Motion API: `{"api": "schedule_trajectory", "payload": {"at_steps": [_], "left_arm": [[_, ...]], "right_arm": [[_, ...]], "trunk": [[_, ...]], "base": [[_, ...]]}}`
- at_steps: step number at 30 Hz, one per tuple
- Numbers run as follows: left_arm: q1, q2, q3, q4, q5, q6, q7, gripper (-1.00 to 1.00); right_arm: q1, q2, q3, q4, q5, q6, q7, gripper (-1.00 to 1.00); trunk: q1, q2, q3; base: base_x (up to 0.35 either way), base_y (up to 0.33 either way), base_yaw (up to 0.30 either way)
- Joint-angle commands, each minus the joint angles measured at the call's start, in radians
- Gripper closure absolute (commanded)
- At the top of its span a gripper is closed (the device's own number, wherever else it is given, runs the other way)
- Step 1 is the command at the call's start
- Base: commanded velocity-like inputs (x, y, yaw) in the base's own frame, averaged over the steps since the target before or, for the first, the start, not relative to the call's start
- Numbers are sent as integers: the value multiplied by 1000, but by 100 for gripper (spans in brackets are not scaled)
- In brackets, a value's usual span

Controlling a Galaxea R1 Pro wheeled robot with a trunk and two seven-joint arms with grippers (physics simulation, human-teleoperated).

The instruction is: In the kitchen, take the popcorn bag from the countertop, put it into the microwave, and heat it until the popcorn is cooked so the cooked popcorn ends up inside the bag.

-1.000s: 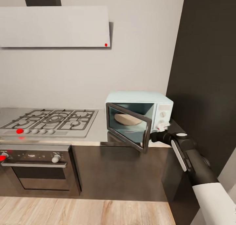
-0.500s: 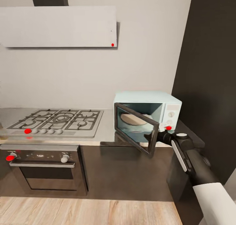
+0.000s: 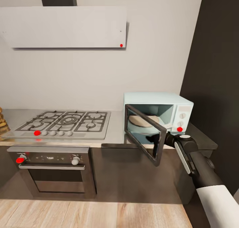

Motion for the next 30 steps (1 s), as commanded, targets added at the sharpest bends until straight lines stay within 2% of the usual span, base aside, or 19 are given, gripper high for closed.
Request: {"api": "schedule_trajectory", "payload": {"at_steps": [1,2,6,10,17,30], "left_arm": [[0,0,0,0,6,-1,-4,-100],[0,0,0,0,6,-1,-4,-100],[0,0,0,0,6,-2,-4,-100],[0,0,0,0,6,-2,-4,-100],[0,0,0,0,6,-2,-4,-100],[0,0,0,0,6,-1,-4,-100]], "right_arm": [[-1,-3,1,-1,-7,6,6,-100],[-1,-4,1,-1,-9,6,11,-100],[-1,-8,1,2,-5,5,118,-100],[-1,-37,3,2,-3,4,190,-100],[-1,-51,2,18,-1,4,202,-100],[-1,-52,1,22,3,4,201,-100]], "trunk": [[0,-1,-1],[0,-1,-1],[0,-1,-1],[0,-1,-1],[0,-1,-1],[0,-1,-1]], "base": [[0,204,0],[0,204,0],[0,204,0],[0,204,0],[0,167,0],[0,7,0]]}}
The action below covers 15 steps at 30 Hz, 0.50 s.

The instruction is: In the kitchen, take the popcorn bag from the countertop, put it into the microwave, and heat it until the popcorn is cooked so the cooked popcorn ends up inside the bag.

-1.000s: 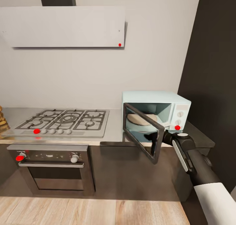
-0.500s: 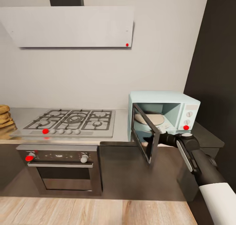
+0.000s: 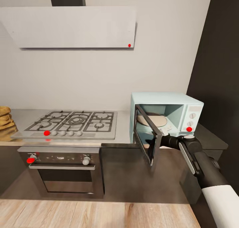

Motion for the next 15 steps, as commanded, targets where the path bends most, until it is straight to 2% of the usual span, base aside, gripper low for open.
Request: {"api": "schedule_trajectory", "payload": {"at_steps": [1,6,8,11,15], "left_arm": [[0,0,0,0,6,-1,-4,-100],[0,0,-1,0,6,-1,-4,-100],[0,0,-1,1,6,0,-4,-100],[0,0,-1,1,5,0,-4,-100],[0,0,-4,1,4,-1,-4,-100]], "right_arm": [[-1,0,2,-1,1,5,-1,-100],[-1,0,-4,0,1,4,-7,-100],[-1,-3,-29,0,1,4,-37,-100],[-1,-27,-68,5,0,4,-79,-100],[-1,-80,-86,42,-1,-4,-106,-100]], "trunk": [[0,-1,-1],[0,-1,-1],[0,-1,-1],[0,-1,-1],[0,-1,-1]], "base": [[0,0,0],[0,0,0],[0,0,0],[0,0,0],[0,0,0]]}}
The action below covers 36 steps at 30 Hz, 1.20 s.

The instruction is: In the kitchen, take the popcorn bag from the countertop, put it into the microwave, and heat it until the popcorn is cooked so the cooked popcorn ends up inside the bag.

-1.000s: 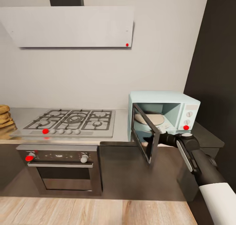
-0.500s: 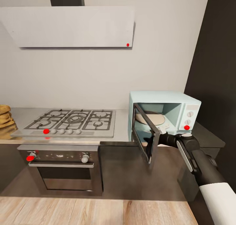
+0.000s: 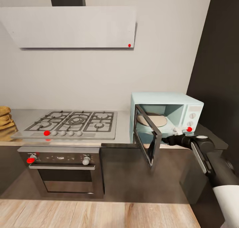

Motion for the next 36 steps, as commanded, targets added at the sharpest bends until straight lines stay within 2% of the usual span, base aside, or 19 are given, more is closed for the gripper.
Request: {"api": "schedule_trajectory", "payload": {"at_steps": [1,4,8,13,14,16,18,21,22,23,27,30,34,36], "left_arm": [[0,0,-2,0,5,-2,-4,-100],[0,0,-4,0,4,-2,-4,-100],[0,0,-4,0,3,-2,-4,-100],[0,0,-5,0,2,-2,-4,-100],[0,0,-6,0,2,-2,-4,-100],[0,0,-6,0,2,-2,-4,-100],[0,0,-6,0,2,-2,-4,-100],[0,0,-5,0,4,-2,-4,-100],[0,0,-4,0,4,-2,-4,-100],[0,0,-2,0,5,-2,-4,-100],[0,0,-5,0,2,-2,-4,-100],[0,0,-6,0,1,-2,-4,-100],[0,0,-3,0,1,-2,-4,-100],[0,0,-1,0,2,-2,-3,-100]], "right_arm": [[-1,-17,-11,39,-1,2,-33,-100],[-1,-28,-47,154,0,-24,-97,-100],[-1,-35,-60,471,1,-208,-122,-100],[-1,-33,-57,751,1,-368,-123,-100],[-1,-27,-56,850,0,-416,-124,-100],[-1,-17,-54,953,2,-464,-125,-100],[-1,9,-54,1103,3,-555,-126,-100],[0,45,-54,1238,0,-609,-125,-100],[14,61,-54,1261,-1,-616,-125,-100],[59,70,-53,1273,-1,-620,-128,-100],[212,85,-54,1284,-2,-654,-152,-100],[305,110,-54,1285,-2,-724,-178,-100],[425,148,-54,1285,-4,-871,-274,-100],[453,162,-54,1285,-4,-908,-291,-100]], "trunk": [[0,-1,-1],[0,-1,-1],[0,-1,-1],[0,-1,-1],[0,-1,-1],[0,-1,-1],[0,-1,-1],[0,-1,-1],[0,-1,-1],[0,-1,-1],[0,-1,-1],[0,-1,-1],[0,-1,-1],[0,-1,-1]], "base": [[0,0,0],[0,0,0],[0,0,0],[0,0,0],[0,0,0],[0,0,0],[0,0,0],[0,0,0],[0,0,0],[0,0,0],[0,0,0],[0,0,0],[0,0,0],[0,0,0]]}}
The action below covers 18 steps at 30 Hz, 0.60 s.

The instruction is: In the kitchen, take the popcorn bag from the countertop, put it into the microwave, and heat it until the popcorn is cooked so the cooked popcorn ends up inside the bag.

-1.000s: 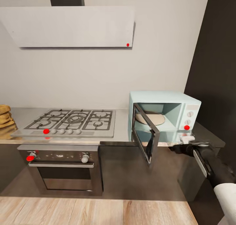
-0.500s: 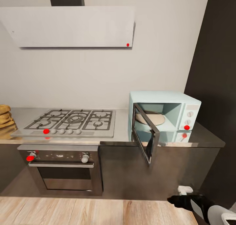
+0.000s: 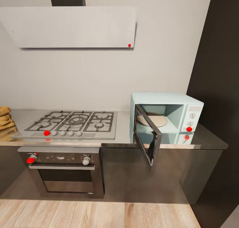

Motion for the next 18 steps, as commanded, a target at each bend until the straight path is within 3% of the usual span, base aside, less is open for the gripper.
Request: {"api": "schedule_trajectory", "payload": {"at_steps": [1,8,11,14,18], "left_arm": [[0,0,0,0,7,-1,-4,-100],[0,-1,6,0,10,-1,-2,-100],[0,-2,7,0,10,-1,-2,-100],[0,-3,7,0,10,-1,-2,-100],[0,-3,7,0,11,-1,-2,-100]], "right_arm": [[7,5,-4,3,0,-17,-2,-100],[13,9,-4,3,0,-13,-10,-100],[13,10,-5,4,-3,-5,-67,-100],[13,23,-5,4,-4,-4,-117,-100],[15,33,-5,5,-3,-3,-133,-100]], "trunk": [[0,-1,-1],[0,-1,-1],[0,-1,-1],[0,-1,-1],[0,-1,-1]], "base": [[0,0,0],[0,0,0],[0,0,3],[0,0,161],[0,0,253]]}}
